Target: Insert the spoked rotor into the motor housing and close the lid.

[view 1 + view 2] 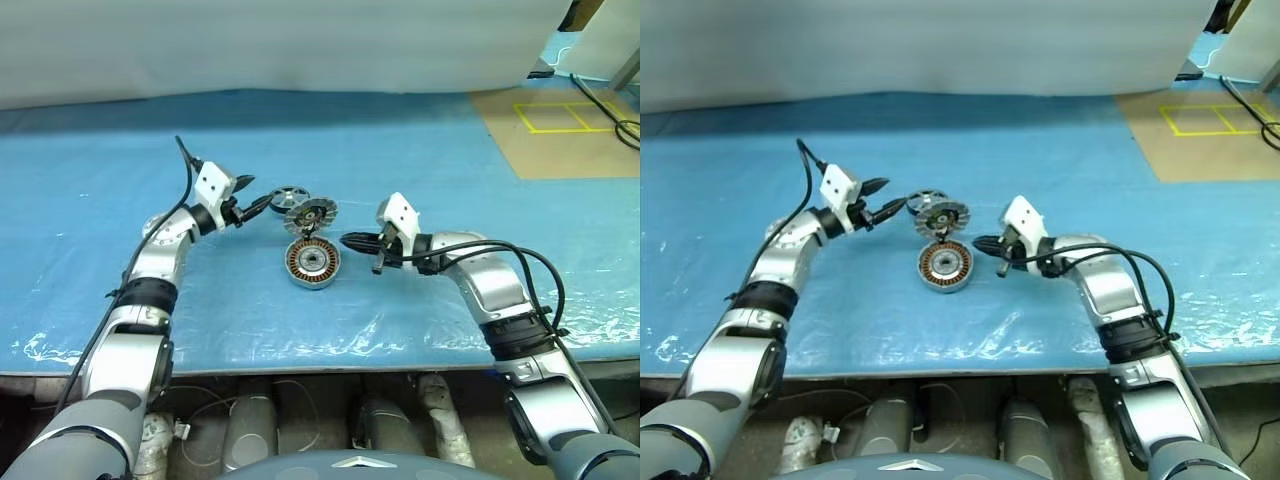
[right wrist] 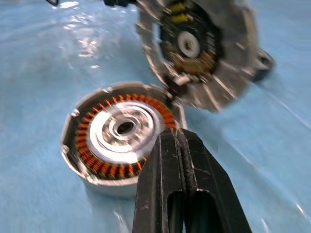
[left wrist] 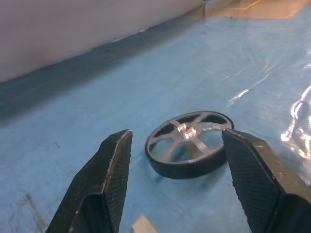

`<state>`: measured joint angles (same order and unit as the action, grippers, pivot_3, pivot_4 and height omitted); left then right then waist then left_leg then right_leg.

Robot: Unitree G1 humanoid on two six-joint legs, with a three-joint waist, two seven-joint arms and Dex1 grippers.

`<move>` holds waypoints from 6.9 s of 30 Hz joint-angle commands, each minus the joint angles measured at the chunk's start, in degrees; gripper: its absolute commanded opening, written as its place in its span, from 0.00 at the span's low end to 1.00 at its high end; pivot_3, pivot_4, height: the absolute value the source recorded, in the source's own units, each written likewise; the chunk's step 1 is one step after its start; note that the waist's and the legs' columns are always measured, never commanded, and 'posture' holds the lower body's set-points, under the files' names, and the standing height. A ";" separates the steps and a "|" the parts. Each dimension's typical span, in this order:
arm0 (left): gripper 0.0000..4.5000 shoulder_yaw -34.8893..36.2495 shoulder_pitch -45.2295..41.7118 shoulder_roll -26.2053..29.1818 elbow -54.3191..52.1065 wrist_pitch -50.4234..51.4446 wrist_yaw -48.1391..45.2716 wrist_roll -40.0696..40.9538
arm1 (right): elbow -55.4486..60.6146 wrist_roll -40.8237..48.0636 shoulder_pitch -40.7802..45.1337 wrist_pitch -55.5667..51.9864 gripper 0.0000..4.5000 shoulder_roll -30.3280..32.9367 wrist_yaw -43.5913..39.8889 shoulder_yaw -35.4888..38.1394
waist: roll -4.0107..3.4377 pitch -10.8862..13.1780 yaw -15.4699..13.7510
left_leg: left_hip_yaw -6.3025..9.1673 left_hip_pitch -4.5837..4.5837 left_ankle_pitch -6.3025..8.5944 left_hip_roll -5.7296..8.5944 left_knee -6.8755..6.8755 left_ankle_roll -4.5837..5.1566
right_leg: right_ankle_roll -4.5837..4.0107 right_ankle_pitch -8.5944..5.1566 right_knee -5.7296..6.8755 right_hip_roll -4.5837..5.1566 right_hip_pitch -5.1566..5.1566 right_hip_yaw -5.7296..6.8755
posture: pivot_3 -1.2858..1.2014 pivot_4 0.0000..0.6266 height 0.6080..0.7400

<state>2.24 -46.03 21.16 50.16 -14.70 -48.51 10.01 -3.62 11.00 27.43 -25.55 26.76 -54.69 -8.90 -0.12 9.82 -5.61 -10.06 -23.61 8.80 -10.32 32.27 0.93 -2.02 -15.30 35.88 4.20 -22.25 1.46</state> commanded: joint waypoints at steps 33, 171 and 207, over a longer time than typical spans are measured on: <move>0.69 -9.59 -24.75 -4.39 25.97 6.56 0.63 -21.82 | 38.92 27.74 -9.61 -20.45 0.00 8.93 13.54 22.78 | 0.17 0.14 -0.39 | 0.21 -0.14 -0.09 0.08 -0.03 0.19 | 0.06 0.04 -0.10 0.08 -0.01 0.18 | 0.52 0.24 1.00; 0.27 -13.07 5.94 11.57 -34.41 33.85 -28.29 5.90 | 24.07 15.20 -4.41 -8.43 0.00 10.61 15.76 14.66 | 0.03 0.16 0.06 | -0.04 -0.10 -0.14 0.03 0.02 -0.20 | 0.00 0.02 0.05 0.02 -0.13 -0.02 | 0.52 0.24 1.00; 0.52 -18.33 2.14 9.73 -32.11 32.23 -25.61 -3.63 | 24.40 15.29 -5.01 -9.02 0.00 10.58 16.44 14.52 | 0.00 0.14 -0.01 | -0.03 -0.02 -0.14 0.04 0.04 -0.19 | 0.00 0.01 0.04 0.04 -0.02 -0.01 | 0.52 0.24 1.00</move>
<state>-16.94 -42.31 31.47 17.94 17.66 -75.88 6.53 18.53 25.91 22.09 -35.02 36.88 -38.46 3.91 -0.12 9.95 -5.62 -10.10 -23.64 8.66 -10.28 32.31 0.74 -2.02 -15.29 35.91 4.24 -22.27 1.45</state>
